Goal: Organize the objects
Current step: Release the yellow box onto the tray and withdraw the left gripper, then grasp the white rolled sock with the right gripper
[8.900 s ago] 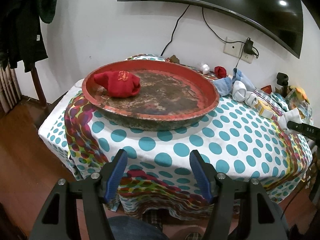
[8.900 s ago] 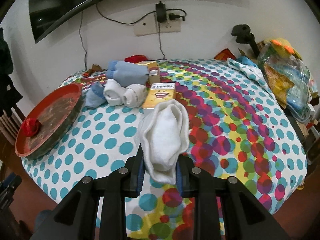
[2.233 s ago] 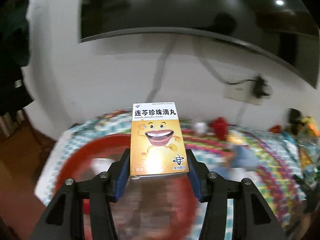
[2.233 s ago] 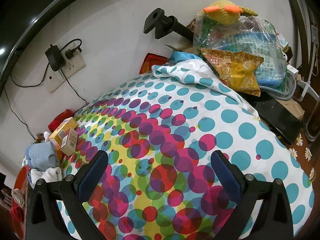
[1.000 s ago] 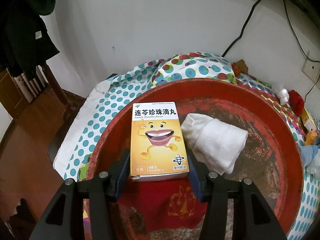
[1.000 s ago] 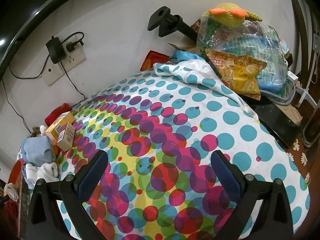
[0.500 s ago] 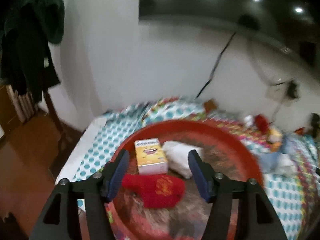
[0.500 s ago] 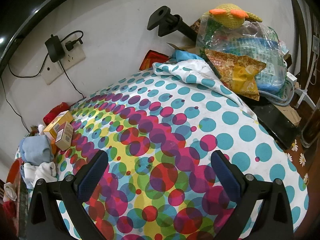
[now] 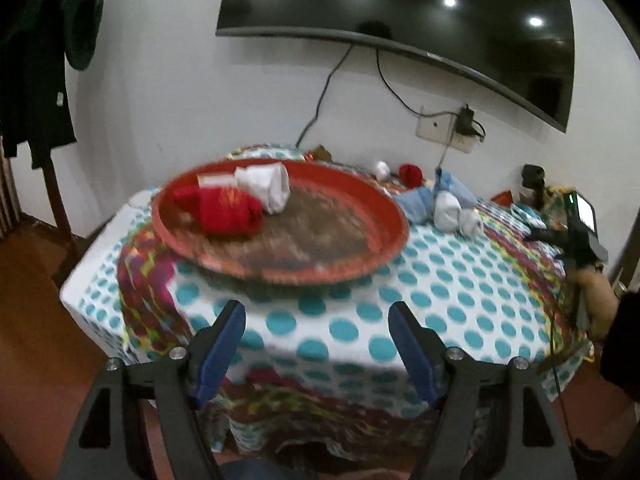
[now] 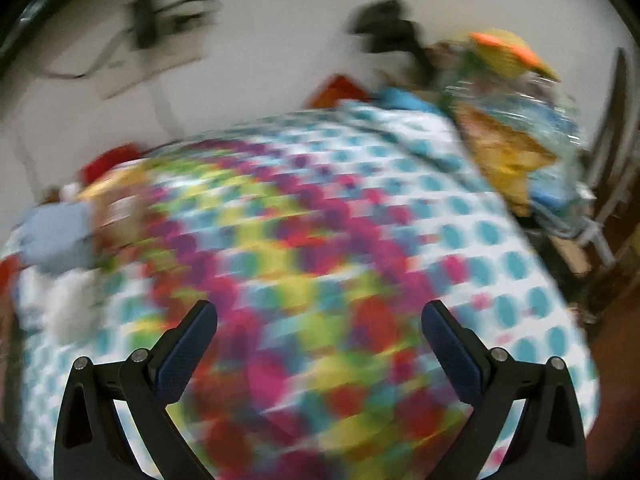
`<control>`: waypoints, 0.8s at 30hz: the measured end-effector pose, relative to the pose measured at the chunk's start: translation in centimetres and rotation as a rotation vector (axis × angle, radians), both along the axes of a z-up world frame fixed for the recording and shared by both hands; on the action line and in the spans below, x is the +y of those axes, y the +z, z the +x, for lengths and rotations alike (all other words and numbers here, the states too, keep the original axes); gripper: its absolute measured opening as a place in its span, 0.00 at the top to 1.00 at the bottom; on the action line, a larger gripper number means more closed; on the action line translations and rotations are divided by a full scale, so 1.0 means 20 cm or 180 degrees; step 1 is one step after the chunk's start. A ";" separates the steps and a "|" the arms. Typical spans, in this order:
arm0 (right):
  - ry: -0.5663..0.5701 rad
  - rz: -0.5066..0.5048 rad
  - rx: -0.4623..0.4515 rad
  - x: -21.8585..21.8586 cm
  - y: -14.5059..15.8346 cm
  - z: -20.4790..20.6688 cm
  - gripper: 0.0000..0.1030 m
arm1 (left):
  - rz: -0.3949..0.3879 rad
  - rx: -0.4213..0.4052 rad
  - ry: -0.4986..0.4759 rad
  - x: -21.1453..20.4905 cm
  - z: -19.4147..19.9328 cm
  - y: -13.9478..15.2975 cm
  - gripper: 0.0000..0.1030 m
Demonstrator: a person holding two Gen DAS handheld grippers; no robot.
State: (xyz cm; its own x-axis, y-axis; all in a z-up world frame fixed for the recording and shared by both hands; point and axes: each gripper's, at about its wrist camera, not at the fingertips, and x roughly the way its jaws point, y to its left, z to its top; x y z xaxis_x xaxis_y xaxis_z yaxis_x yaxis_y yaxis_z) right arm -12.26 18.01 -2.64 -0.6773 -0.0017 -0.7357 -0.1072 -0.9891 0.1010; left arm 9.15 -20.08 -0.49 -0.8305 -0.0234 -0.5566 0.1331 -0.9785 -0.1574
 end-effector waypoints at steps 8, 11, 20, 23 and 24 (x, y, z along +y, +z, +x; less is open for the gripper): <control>0.0857 0.0355 0.0026 -0.58 -0.01 0.02 0.05 | 0.0366 -0.0090 -0.0019 -0.04 0.00 -0.07 0.26; 0.0890 0.0328 -0.0132 -0.63 -0.07 -0.03 0.32 | 0.0408 -0.0106 -0.0012 -0.04 0.00 -0.08 0.26; 0.0848 0.0189 -0.0193 -0.57 -0.08 -0.12 0.81 | 0.0419 -0.0177 -0.0119 -0.02 -0.03 -0.10 0.26; 0.0847 0.0222 -0.0196 -0.58 -0.07 -0.12 0.82 | 0.0403 -0.0193 -0.0135 -0.01 -0.04 -0.11 0.26; 0.0841 0.0231 -0.0196 -0.55 -0.07 -0.12 0.82 | 0.0397 -0.0196 -0.0136 -0.01 -0.04 -0.11 0.26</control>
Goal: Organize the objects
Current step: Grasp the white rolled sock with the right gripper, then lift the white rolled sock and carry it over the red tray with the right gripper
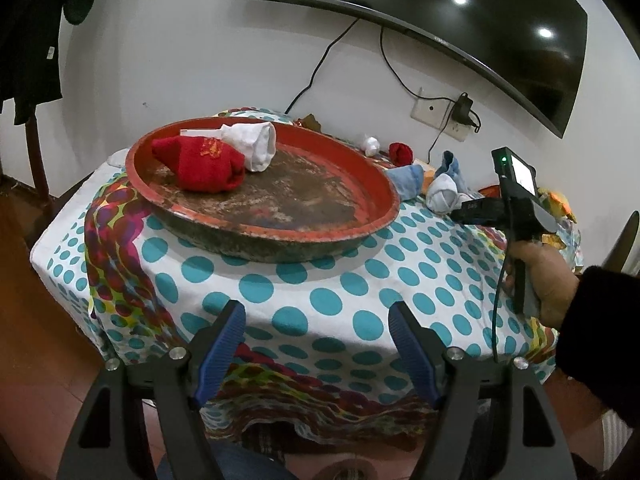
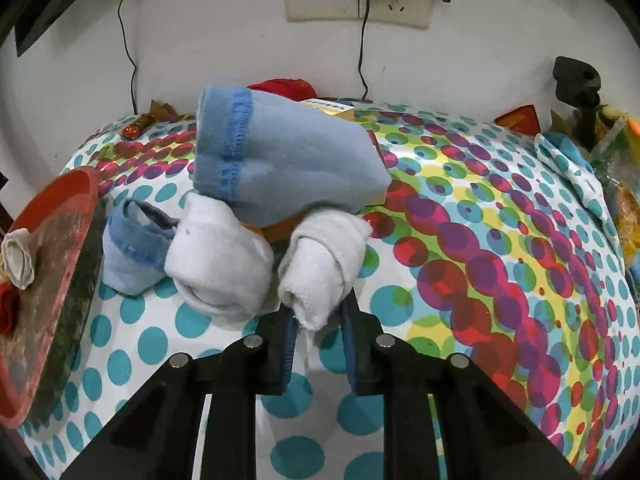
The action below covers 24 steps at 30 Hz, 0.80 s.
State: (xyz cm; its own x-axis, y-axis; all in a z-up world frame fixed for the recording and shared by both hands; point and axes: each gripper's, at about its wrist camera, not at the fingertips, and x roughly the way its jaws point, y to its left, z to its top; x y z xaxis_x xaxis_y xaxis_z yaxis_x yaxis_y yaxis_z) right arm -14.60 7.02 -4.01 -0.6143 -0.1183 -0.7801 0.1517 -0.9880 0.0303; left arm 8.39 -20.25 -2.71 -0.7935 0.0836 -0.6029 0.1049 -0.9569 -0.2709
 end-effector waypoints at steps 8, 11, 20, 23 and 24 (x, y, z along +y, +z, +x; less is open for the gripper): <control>-0.0146 0.0055 0.0039 0.21 0.06 0.11 0.83 | -0.0051 -0.0018 0.0024 0.02 0.00 0.00 0.26; -0.0262 0.0108 0.0060 0.38 0.09 0.18 0.83 | -0.0089 -0.0026 0.0003 0.05 0.01 0.00 0.26; -0.0523 0.0229 0.0143 0.46 0.14 0.17 0.83 | -0.0214 -0.0022 -0.0023 0.10 0.03 0.01 0.26; -0.0551 0.0229 0.0211 0.49 0.20 0.19 0.83 | -0.0237 -0.0027 -0.0028 0.11 0.04 0.01 0.26; -0.0554 0.0229 0.0238 0.50 0.22 0.20 0.83 | -0.0238 -0.0029 -0.0030 0.11 0.04 0.01 0.26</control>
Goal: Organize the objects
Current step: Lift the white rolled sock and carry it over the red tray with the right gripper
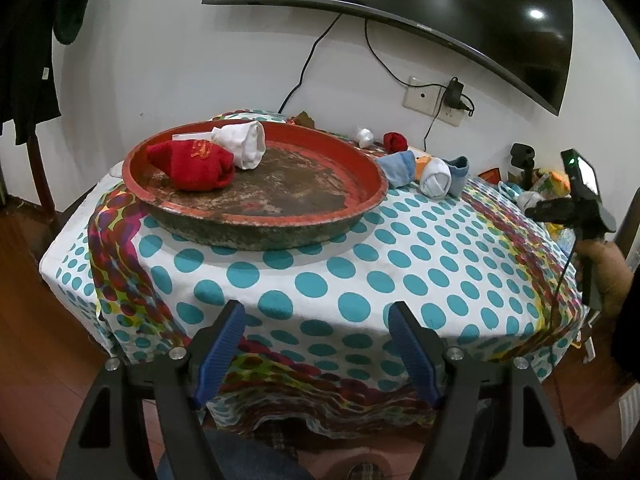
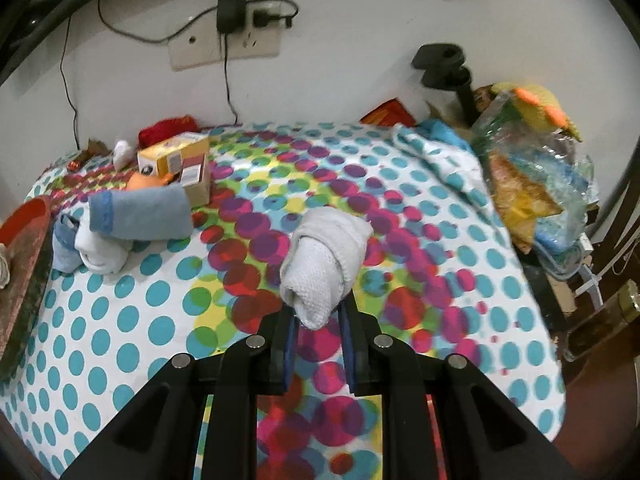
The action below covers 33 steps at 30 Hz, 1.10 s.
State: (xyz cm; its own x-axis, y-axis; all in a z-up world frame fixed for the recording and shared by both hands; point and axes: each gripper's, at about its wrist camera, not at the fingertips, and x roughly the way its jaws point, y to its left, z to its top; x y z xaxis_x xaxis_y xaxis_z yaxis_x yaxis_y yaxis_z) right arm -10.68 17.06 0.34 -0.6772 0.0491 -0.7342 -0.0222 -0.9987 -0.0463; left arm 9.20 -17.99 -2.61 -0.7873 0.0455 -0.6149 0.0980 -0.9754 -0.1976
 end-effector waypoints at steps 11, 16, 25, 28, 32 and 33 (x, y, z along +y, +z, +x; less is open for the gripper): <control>0.0106 0.0014 0.0339 -0.04 0.32 0.06 0.83 | -0.0024 0.0006 0.0027 0.02 0.02 0.00 0.26; 0.0252 -0.0029 0.0481 -0.16 0.45 0.10 0.83 | -0.0019 0.0019 0.0067 0.01 0.04 0.01 0.26; 0.0721 -0.0002 0.0602 -0.59 0.57 0.18 0.83 | 0.0044 0.0019 0.0177 -0.03 0.06 0.03 0.26; 0.0889 0.0045 0.0588 -0.75 0.55 0.19 0.83 | 0.0085 0.0017 0.0233 -0.05 0.06 0.03 0.26; 0.1103 0.0087 0.0533 -0.99 0.49 0.17 0.83 | 0.0144 -0.0005 0.0279 -0.08 0.05 0.02 0.26; 0.1142 0.0097 0.0518 -1.03 0.48 0.16 0.83 | 0.0153 -0.0011 0.0286 -0.08 0.05 0.02 0.26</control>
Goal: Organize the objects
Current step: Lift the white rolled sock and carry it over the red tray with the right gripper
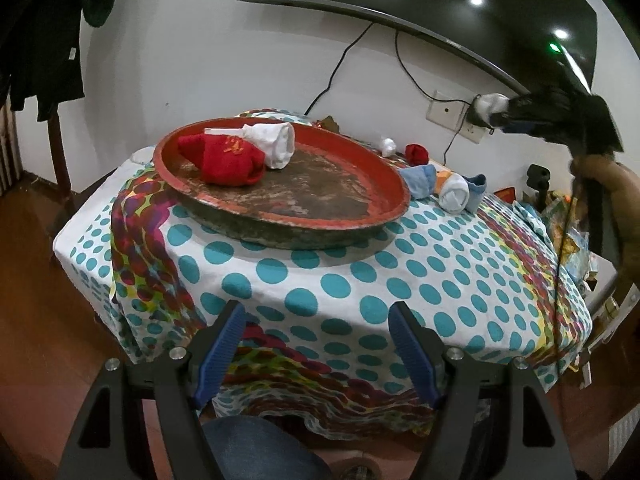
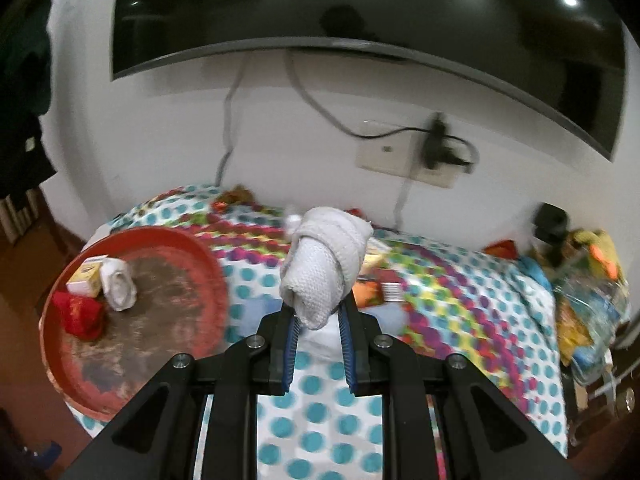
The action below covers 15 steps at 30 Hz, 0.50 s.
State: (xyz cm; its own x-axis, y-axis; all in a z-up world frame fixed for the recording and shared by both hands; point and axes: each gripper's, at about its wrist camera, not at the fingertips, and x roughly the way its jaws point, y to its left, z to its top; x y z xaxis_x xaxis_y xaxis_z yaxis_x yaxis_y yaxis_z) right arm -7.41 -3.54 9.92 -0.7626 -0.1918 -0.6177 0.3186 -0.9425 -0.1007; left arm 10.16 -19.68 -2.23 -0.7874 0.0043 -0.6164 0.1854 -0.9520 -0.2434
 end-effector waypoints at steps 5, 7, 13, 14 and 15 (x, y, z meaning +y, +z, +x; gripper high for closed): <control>0.0223 0.0091 -0.0070 -0.27 -0.06 -0.06 0.83 | 0.0077 -0.0008 0.0026 -0.03 -0.02 -0.01 0.26; 0.0296 0.0124 -0.0087 -0.35 -0.08 -0.07 0.83 | 0.0095 -0.0016 0.0032 -0.05 -0.02 -0.01 0.26; 0.0498 0.0219 -0.0177 -0.61 -0.15 -0.13 0.83 | 0.0190 -0.0060 0.0065 -0.09 -0.04 -0.03 0.26; 0.0524 0.0233 -0.0195 -0.65 -0.17 -0.14 0.83 | 0.0205 -0.0060 0.0080 -0.10 -0.05 -0.03 0.26; 0.0546 0.0240 -0.0222 -0.69 -0.18 -0.15 0.83 | 0.0219 -0.0061 0.0092 -0.11 -0.05 -0.03 0.26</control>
